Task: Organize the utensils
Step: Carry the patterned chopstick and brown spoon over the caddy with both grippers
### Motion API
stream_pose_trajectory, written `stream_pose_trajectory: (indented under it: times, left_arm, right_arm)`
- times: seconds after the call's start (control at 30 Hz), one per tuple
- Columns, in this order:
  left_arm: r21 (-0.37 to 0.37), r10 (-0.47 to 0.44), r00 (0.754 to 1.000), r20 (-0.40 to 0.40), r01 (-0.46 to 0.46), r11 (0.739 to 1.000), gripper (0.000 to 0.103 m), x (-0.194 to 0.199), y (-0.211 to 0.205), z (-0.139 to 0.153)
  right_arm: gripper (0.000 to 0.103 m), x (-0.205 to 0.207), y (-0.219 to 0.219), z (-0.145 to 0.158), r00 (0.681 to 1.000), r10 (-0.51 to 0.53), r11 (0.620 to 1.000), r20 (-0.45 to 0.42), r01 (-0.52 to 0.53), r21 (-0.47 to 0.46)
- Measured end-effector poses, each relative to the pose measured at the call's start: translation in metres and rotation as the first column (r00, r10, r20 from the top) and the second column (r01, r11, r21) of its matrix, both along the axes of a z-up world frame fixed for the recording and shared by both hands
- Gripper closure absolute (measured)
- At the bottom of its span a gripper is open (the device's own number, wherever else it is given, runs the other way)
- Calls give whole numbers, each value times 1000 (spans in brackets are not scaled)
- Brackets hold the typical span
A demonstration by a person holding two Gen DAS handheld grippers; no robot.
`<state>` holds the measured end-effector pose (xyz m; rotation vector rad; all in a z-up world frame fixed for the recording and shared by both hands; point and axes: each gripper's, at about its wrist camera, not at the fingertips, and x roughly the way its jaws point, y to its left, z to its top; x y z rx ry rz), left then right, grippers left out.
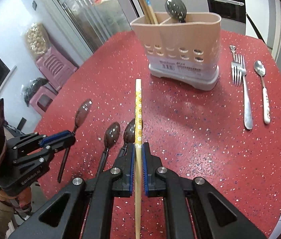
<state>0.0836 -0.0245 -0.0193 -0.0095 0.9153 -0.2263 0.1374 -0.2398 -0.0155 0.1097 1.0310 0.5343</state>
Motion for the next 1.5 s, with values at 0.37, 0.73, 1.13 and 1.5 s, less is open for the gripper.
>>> stream_pose_trajectory:
  times: [0.37, 0.73, 1.13, 1.5]
  left_arm:
    - [-122, 93, 983, 159, -74, 990, 66, 12, 6, 49]
    - [-214, 123, 959, 254, -68, 975, 66, 58, -3, 92]
    - [-276, 207, 906, 370, -105, 955, 66, 127, -10, 133]
    - [-271, 258, 865, 430, -149, 951, 66, 188, -28, 130]
  right_arm:
    - [95, 4, -15, 38, 996, -49, 997, 70, 45, 64]
    - [95, 33, -31, 84, 982, -102, 992, 157, 88, 93]
    - [95, 94, -41, 142, 934, -200, 973, 296, 156, 168]
    - [95, 153, -40, 151, 882, -256, 961, 396, 189, 201]
